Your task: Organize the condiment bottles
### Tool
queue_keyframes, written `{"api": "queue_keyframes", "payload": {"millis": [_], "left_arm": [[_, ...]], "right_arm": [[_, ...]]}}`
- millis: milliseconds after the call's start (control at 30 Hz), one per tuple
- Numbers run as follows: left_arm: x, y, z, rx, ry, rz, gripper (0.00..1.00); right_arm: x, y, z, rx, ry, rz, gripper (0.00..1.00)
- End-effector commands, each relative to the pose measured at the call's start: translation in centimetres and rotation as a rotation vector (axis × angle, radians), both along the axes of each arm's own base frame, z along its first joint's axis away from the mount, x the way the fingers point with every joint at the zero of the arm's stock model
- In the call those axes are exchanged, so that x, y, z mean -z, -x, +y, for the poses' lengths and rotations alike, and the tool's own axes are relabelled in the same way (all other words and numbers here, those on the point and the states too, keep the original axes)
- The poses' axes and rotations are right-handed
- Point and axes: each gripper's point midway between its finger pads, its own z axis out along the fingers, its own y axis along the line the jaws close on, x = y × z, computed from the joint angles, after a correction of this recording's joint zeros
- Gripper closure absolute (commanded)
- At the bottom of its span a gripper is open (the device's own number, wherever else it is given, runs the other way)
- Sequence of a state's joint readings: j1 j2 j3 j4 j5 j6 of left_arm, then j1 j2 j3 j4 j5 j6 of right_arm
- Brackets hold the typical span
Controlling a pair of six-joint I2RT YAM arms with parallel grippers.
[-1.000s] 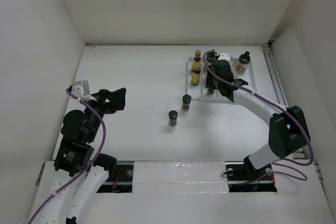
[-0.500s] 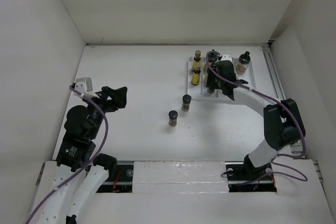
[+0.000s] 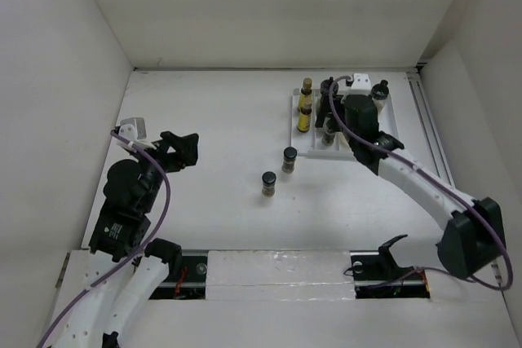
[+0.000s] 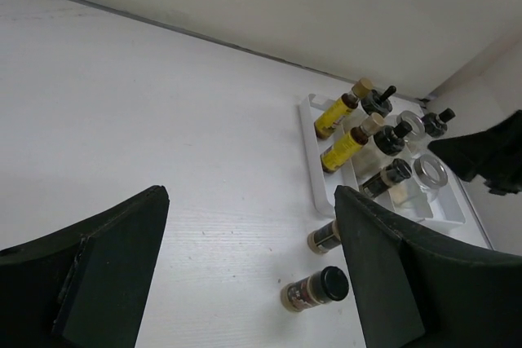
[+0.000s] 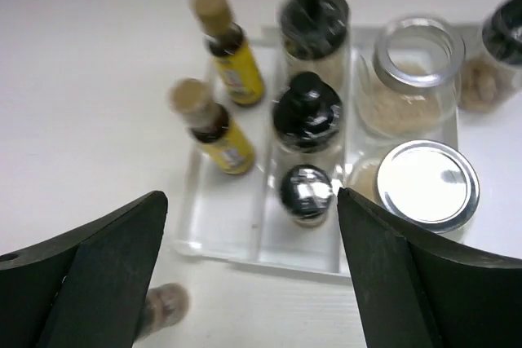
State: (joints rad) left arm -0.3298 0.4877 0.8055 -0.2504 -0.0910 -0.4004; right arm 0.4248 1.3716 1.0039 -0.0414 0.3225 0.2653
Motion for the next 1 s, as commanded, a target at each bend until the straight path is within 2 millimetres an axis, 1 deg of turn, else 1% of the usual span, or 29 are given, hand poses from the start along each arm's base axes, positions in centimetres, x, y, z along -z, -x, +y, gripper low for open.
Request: {"api": "queue_keyframes", "payload": {"millis": [0,33,100,133,167,200,233,267,300,333,433,467,533,567,600,633,667,700,733,767,833,867,900,967], "left_arm": [[-1.5,-0.5,0.3,-0.019,0.003,-0.049,0.21],[-1.5,-0.5,0.3,-0.019,0.003,-0.049,0.21],[-1.3,-0.7,0.2,-0.019,0.0,-0.039,0.21],[-1.0,-0.9,0.1,-0.019,-0.004,-0.029,0.21],[-1.0,-0.9,0.3,-0.028,-0.004,-0.029,0.21],[-0.8,-1.2,0.2,-0.028,-0.008,-0.017,0.21],[-0.5,-1.4,0.3,-0.038,-0.012,-0.009,0.21],[0.1,-1.7,0.3,-0.038,-0.021,0.015,0.21],[-0.3,-1.6,0.3,-0.038,-0.018,0.007,0.21],[0.0,-1.8,0.2,-0.038,-0.022,0.018,0.21],[0.0,-1.8,0.2,-0.039,-0.013,0.02,0.21],[0.2,-2.0,0.1,-0.039,-0.016,0.029,0.2],[0.4,-2.0,0.1,-0.039,-0.019,0.037,0.2],[0.4,-2.0,0.3,-0.048,-0.02,0.037,0.2],[0.2,-1.8,0.3,-0.048,-0.017,0.029,0.2],[0.2,-1.8,0.3,-0.048,-0.017,0.029,0.2],[0.0,-1.9,0.3,-0.048,-0.014,0.02,0.2],[0.0,-1.9,0.3,-0.048,-0.014,0.02,0.2],[0.0,-1.9,0.3,-0.048,-0.014,0.02,0.2],[0.0,-1.9,0.3,-0.048,-0.014,0.02,0.2],[-0.3,-1.7,0.2,-0.039,-0.01,0.012,0.2],[-0.3,-1.7,0.2,-0.039,-0.01,0.012,0.2],[-0.3,-1.7,0.2,-0.039,-0.01,0.012,0.2],[-0.3,-1.7,0.2,-0.039,-0.01,0.012,0.2]], "right_arm": [[-4.6,2.5,1.7,-0.029,-0.009,-0.155,0.09],[-4.6,4.4,4.2,-0.121,-0.03,-0.186,0.09],[-3.9,6.2,7.4,-0.241,-0.051,-0.204,0.08],[-3.4,7.9,9.9,-0.331,-0.065,-0.197,0.08],[-2.9,8.6,10.7,-0.358,-0.061,-0.188,0.07],[-1.8,9.0,11.8,-0.39,-0.039,-0.165,0.04],[-1.0,9.1,12.1,-0.384,-0.022,-0.152,0.03],[0.2,9.6,12.9,-0.403,0.002,-0.121,0.03],[2.1,9.4,13.2,-0.406,0.035,-0.076,0.01],[2.7,9.2,13.4,-0.407,0.049,-0.056,0.01],[5.0,8.7,14.2,-0.416,0.082,0.009,0.01],[4.9,8.3,14.1,-0.393,0.09,0.004,0.01],[6.0,7.8,14.0,-0.364,0.106,0.026,0.01],[5.7,7.3,14.0,-0.341,0.112,0.017,0.01],[6.1,7.2,13.8,-0.332,0.122,0.023,0.01],[6.0,6.9,13.9,-0.323,0.125,0.019,0.03],[6.8,6.9,14.0,-0.32,0.127,0.036,0.05],[6.6,6.7,14.5,-0.329,0.116,0.03,0.07],[7.3,6.6,14.5,-0.329,0.125,0.042,0.09],[7.7,6.4,14.8,-0.33,0.132,0.05,0.13],[7.6,6.2,15.1,-0.325,0.122,0.051,0.16],[8.0,6.1,15.2,-0.325,0.125,0.055,0.23],[8.2,5.9,15.4,-0.325,0.126,0.057,0.32],[8.1,5.7,15.6,-0.325,0.126,0.056,0.39]]}}
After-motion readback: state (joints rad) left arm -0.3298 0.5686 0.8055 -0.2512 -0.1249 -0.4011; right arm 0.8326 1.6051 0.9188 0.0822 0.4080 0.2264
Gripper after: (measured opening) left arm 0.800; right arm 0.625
